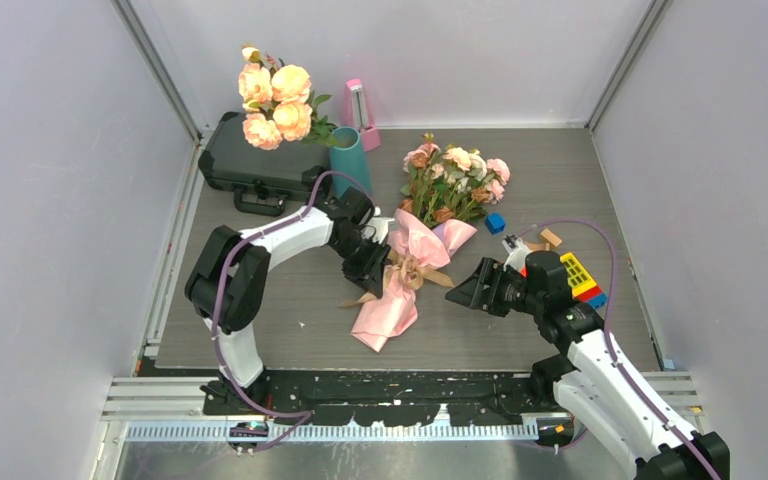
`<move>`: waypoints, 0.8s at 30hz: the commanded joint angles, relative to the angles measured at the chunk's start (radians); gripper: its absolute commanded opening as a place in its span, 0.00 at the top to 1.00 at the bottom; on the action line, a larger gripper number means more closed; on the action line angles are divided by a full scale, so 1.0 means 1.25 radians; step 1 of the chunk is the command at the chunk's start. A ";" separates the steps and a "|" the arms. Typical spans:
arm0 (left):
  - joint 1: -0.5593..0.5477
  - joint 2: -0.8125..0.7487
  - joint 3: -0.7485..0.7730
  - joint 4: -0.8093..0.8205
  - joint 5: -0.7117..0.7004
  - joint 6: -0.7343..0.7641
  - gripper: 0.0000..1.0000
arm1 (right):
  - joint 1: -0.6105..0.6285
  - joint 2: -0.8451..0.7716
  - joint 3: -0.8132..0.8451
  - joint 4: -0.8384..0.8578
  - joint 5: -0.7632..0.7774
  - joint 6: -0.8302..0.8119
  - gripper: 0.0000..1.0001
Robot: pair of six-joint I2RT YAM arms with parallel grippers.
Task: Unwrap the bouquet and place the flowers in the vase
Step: Untie the ribbon from the wrapping paper.
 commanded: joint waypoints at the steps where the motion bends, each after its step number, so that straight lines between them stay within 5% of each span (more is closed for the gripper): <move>1: 0.000 0.010 0.008 -0.004 0.026 -0.008 0.67 | -0.002 0.004 0.000 0.035 -0.017 -0.001 0.24; 7: 0.000 0.014 0.006 0.003 0.044 -0.014 0.68 | -0.002 0.008 0.001 0.041 -0.019 -0.001 0.24; 16: 0.001 -0.002 0.015 -0.002 0.026 -0.012 1.00 | -0.002 0.017 0.004 0.045 -0.020 -0.002 0.24; 24: 0.004 -0.081 0.008 0.002 -0.093 0.001 1.00 | 0.000 0.014 0.028 0.032 -0.002 -0.049 0.24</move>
